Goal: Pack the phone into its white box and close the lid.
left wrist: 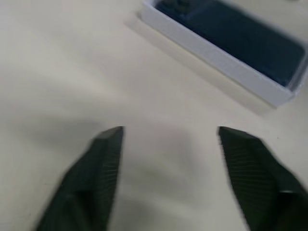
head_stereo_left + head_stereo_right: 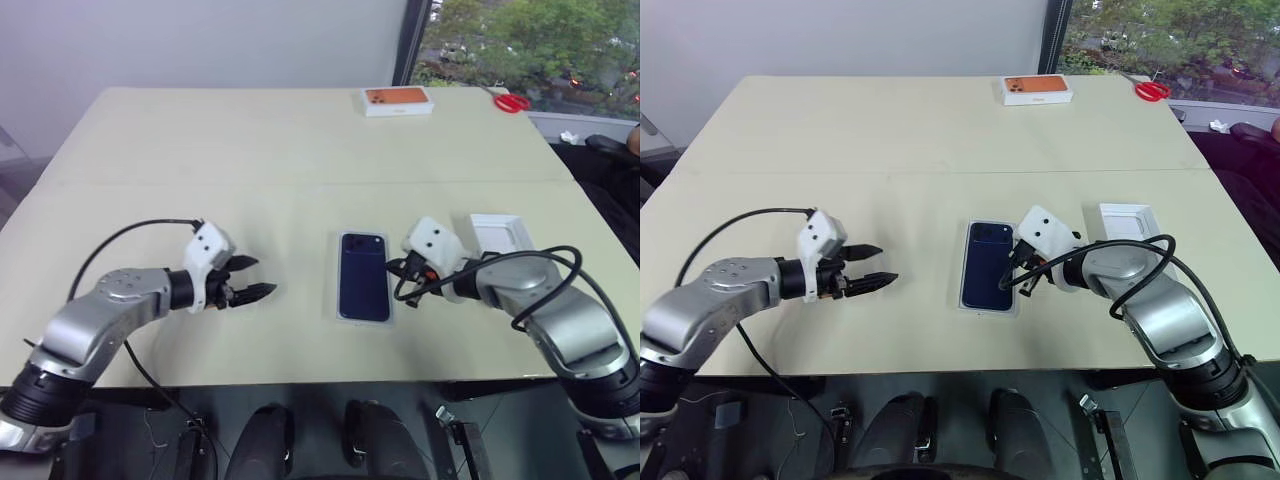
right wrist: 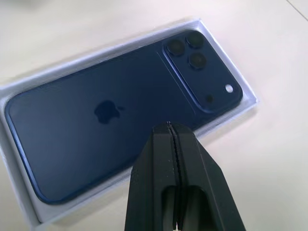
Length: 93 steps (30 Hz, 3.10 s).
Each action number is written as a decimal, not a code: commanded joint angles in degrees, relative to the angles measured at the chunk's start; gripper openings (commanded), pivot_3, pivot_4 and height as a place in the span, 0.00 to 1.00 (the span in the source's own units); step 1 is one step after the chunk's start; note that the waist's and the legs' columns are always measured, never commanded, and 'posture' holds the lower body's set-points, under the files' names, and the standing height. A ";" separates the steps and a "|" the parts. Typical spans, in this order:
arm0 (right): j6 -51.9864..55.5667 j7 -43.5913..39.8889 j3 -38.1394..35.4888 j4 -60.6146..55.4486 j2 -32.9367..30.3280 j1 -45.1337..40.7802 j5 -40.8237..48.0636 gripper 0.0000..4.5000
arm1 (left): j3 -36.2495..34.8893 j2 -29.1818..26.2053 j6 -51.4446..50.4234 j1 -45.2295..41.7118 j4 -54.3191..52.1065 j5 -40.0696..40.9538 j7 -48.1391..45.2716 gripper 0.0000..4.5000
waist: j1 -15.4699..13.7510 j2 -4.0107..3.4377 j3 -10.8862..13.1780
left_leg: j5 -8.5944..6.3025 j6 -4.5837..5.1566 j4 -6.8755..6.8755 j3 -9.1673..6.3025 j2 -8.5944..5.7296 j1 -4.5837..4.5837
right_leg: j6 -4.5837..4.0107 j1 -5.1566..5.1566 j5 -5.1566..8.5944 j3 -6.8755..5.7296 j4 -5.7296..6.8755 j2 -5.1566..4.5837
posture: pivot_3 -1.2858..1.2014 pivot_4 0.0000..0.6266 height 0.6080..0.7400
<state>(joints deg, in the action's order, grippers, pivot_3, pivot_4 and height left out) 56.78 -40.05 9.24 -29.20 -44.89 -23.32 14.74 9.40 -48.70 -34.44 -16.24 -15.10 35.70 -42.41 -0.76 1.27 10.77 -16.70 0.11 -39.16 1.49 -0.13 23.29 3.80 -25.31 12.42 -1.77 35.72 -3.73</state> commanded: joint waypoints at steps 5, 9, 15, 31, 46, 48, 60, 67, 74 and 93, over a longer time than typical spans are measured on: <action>0.65 -0.80 -2.92 -0.86 -3.81 0.90 0.45 0.00 | 5.68 5.48 -0.78 -5.95 -1.00 -7.62 -2.35 0.01 | -0.10 0.00 -0.01 | 0.00 0.00 -0.05 -0.01 0.01 -0.03 | 0.05 0.01 -0.03 0.00 0.11 0.02 | 0.52 0.24 1.00; 1.47 0.04 0.09 -2.21 -4.78 2.04 -0.74 0.00 | 11.78 8.63 -2.25 -10.35 0.87 -12.59 -4.63 0.01 | 0.01 0.02 -0.01 | 0.00 0.02 -0.06 -0.01 -0.01 -0.01 | 0.22 0.02 -0.11 0.00 0.11 0.04 | 0.52 0.24 1.00; 3.84 2.27 2.67 -2.42 -2.93 1.79 -1.10 0.00 | 15.56 13.35 -4.52 -14.18 4.62 -16.65 -5.62 0.01 | 0.25 0.01 -0.01 | 0.00 0.02 -0.06 -0.02 0.04 -0.09 | 0.24 -0.02 -0.12 0.02 0.30 0.11 | 0.52 0.24 1.00; 4.01 1.04 1.28 -2.93 -5.09 3.82 0.11 0.00 | 17.10 25.59 -5.07 -18.22 9.65 -20.78 -6.50 0.01 | -0.02 0.01 -0.01 | 0.00 0.02 -0.11 -0.05 0.01 -0.06 | 0.25 -0.01 -0.12 0.01 0.31 0.08 | 0.52 0.24 1.00; 1.97 0.56 -0.97 0.46 -7.53 5.09 -0.43 0.00 | 17.09 30.95 -4.09 -20.59 13.98 -23.51 -7.40 0.01 | -0.01 0.01 -0.01 | 0.00 0.02 -0.13 -0.05 0.00 -0.07 | 0.26 0.00 -0.13 0.01 0.33 0.07 | 0.52 0.24 1.00; 1.73 0.54 -0.94 0.66 -7.72 5.07 -0.52 0.00 | 16.84 31.18 -4.33 -20.53 14.09 -23.78 -7.28 0.01 | -0.01 0.01 -0.01 | 0.00 0.03 -0.13 -0.05 0.00 -0.07 | 0.26 0.00 -0.13 0.01 0.34 0.07 | 0.52 0.24 1.00; 3.68 -0.68 -7.47 0.66 -11.33 3.97 0.66 0.00 | 13.53 29.38 -5.50 -19.79 12.07 -22.57 -8.34 0.01 | -0.01 0.00 -0.02 | 0.00 0.03 -0.14 -0.05 0.00 -0.07 | 0.26 0.00 -0.13 0.01 0.35 0.06 | 0.52 0.24 1.00; 21.76 6.22 -17.25 6.84 -7.79 -3.68 1.92 0.51 | 4.58 23.23 -0.93 -15.54 5.25 -16.81 -13.28 0.00 | 0.29 -0.06 -0.05 | 0.01 0.02 -0.13 -0.05 0.07 -0.13 | 0.24 -0.01 -0.14 0.02 0.43 0.08 | 0.52 0.24 1.00; 34.50 12.08 -17.25 16.94 -1.82 -12.83 2.05 0.51 | 3.79 17.63 6.40 -13.90 4.02 -15.39 -21.45 0.00 | -0.07 -0.09 -0.06 | 0.00 0.02 -0.12 -0.04 0.02 -0.08 | 0.23 -0.01 -0.14 0.04 0.41 0.03 | 0.52 0.24 1.00; 35.72 20.24 -18.82 25.79 1.17 -12.77 6.06 0.23 | 3.60 17.91 9.85 -12.23 2.68 -14.23 -22.37 0.00 | 0.18 -0.11 -0.07 | 0.00 0.03 -0.13 -0.02 0.01 -0.09 | 0.25 -0.01 -0.15 0.02 0.43 0.05 | 0.52 0.24 1.00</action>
<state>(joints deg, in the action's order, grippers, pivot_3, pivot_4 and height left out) 92.12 -20.53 -7.35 -2.91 -43.54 -35.69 20.10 14.25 -31.03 -25.42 -28.26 -10.86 20.57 -65.12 -0.58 1.16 10.70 -16.70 0.15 -39.29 1.47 -0.11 23.20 4.06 -25.32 12.27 -1.75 36.15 -3.68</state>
